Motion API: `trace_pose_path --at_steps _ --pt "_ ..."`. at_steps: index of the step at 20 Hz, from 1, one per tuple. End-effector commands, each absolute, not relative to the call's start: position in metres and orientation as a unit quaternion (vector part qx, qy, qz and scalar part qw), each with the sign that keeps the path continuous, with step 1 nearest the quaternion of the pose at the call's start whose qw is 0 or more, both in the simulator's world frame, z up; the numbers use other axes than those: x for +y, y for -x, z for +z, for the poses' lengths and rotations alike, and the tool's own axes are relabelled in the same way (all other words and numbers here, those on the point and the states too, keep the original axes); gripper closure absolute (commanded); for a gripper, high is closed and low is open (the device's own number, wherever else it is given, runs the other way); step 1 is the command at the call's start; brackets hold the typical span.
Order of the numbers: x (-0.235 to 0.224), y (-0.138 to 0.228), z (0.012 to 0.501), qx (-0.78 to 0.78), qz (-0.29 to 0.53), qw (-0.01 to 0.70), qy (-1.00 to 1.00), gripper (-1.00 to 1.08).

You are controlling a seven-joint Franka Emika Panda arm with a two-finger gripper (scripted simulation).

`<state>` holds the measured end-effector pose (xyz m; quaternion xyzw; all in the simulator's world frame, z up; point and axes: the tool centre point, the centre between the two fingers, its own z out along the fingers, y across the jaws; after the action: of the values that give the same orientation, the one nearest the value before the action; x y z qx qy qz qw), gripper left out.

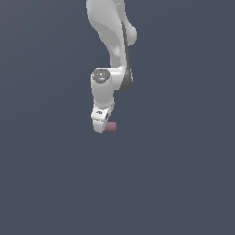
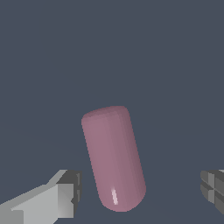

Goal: Pick up the object and move it to a goal position.

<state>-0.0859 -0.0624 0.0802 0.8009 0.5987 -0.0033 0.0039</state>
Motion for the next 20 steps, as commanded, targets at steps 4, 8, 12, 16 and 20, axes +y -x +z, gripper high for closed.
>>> trace_pose_path --at_steps 4,8,12,16,20 --pt "-0.064 0.095 0.073 0.645 -0.002 0.002 -0.764 -0.92" --pt "-0.065 0.1 0.069 0.667 -0.001 0.001 -0.745 -0.92" --pt "-0.065 0.103 0.067 0.68 0.0 0.0 -0.733 -0.92" --pt "-0.065 0.104 0.066 0.686 0.0 0.0 -0.728 -0.92" --pt "-0.065 0.104 0.065 0.685 0.0 0.0 -0.729 -0.92"
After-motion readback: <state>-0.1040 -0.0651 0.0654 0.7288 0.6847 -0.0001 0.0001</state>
